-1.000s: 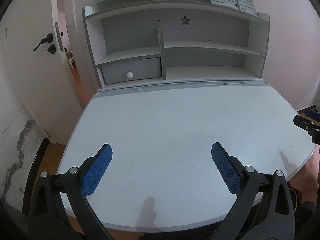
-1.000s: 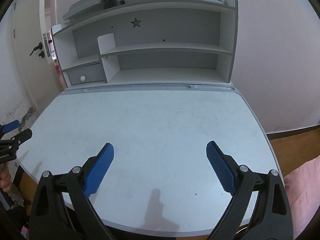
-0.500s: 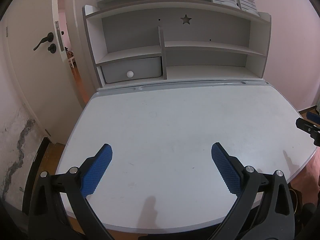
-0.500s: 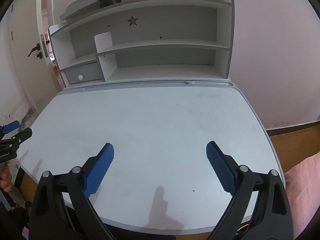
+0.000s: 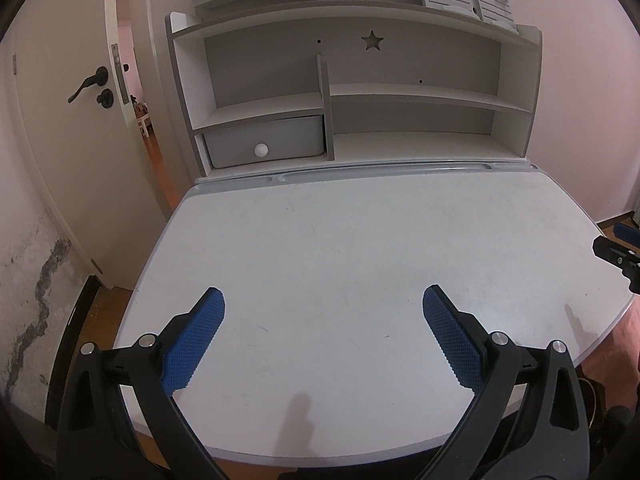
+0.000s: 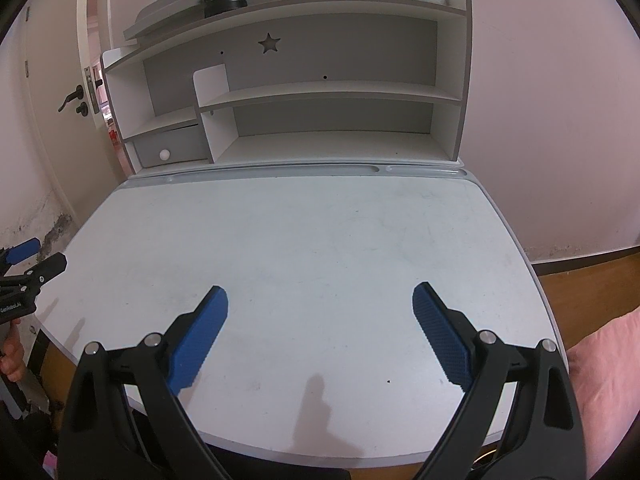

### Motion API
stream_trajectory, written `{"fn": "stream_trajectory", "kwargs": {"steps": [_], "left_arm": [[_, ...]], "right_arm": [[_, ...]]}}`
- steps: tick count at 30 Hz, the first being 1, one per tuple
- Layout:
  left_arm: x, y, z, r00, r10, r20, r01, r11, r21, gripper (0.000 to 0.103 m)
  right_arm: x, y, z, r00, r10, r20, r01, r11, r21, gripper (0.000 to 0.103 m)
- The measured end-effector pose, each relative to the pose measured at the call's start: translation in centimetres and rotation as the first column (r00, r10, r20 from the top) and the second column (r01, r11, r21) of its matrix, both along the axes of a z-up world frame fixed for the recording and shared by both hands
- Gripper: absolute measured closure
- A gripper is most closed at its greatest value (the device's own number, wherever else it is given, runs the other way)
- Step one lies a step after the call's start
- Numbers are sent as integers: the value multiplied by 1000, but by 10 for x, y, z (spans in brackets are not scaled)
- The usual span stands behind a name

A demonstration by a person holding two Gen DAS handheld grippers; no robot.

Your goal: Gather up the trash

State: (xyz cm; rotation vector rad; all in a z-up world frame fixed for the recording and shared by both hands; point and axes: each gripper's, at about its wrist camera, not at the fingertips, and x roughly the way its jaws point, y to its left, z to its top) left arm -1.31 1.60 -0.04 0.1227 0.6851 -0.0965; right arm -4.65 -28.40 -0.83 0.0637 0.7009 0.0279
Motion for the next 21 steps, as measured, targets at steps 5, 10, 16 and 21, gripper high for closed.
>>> {"fn": "stream_trajectory", "kwargs": {"steps": [5, 10, 16, 21], "left_arm": [[1, 0, -1, 1000, -1, -4, 1, 1000, -1, 7], [1, 0, -2, 1000, 1, -7, -1, 1000, -2, 7], [0, 0, -2, 1000, 1, -7, -1, 1000, -3, 7], [0, 0, -2, 1000, 1, -8, -1, 1000, -3, 7]], "right_arm": [[1, 1, 0, 1000, 2, 0, -2, 1000, -2, 13], [0, 2, 0, 1000, 0, -1, 0, 1000, -5, 13], [0, 3, 0, 1000, 1, 1, -1, 1000, -4, 13], [0, 3, 0, 1000, 1, 0, -1, 1000, -4, 13]]}}
